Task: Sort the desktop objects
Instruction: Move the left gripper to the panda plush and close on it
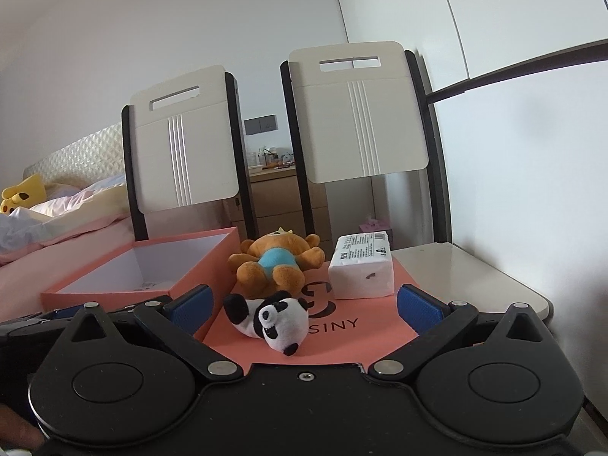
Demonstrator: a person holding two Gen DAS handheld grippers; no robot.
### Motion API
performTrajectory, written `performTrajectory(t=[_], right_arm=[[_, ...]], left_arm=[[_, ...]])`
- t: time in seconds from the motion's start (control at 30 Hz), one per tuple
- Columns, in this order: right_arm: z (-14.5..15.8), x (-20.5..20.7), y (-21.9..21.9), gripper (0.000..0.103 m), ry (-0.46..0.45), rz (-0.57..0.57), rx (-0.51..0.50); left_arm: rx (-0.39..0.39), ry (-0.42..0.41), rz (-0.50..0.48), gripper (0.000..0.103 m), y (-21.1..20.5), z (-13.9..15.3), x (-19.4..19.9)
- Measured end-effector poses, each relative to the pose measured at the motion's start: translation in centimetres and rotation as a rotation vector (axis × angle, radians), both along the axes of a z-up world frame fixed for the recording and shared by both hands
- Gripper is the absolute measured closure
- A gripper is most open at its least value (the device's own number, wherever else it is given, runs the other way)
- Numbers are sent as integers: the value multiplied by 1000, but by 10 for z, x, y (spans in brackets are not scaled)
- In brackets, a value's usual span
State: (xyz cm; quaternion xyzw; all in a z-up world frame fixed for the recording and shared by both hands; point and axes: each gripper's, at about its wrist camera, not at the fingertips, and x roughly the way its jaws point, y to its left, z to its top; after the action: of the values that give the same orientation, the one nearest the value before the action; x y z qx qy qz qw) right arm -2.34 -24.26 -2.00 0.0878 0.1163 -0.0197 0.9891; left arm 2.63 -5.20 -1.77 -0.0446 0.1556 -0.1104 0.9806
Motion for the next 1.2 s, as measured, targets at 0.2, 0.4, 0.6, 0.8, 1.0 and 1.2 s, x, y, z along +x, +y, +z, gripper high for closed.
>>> performTrajectory(t=[0.2,0.4,0.6,0.8,1.0,1.2], right_arm=[[-2,-4,-16,0,14,-31,9],[-5,-9,-32,0,30,-70,11],[-7,-13,-45,0,30,-94,36],[-9,-17,-52,0,34,-104,42],[-10,-22,-64,0,35,-117,69],[-10,-25,-69,0,33,-97,88]], left_arm=[[0,13,-34,0,-22,-8,13],[14,10,-85,0,-54,-18,22],[66,9,-107,0,-88,-33,35],[116,30,-111,0,-109,-44,48],[124,34,-97,9,-117,-49,58],[133,56,-77,18,-125,-55,63]])
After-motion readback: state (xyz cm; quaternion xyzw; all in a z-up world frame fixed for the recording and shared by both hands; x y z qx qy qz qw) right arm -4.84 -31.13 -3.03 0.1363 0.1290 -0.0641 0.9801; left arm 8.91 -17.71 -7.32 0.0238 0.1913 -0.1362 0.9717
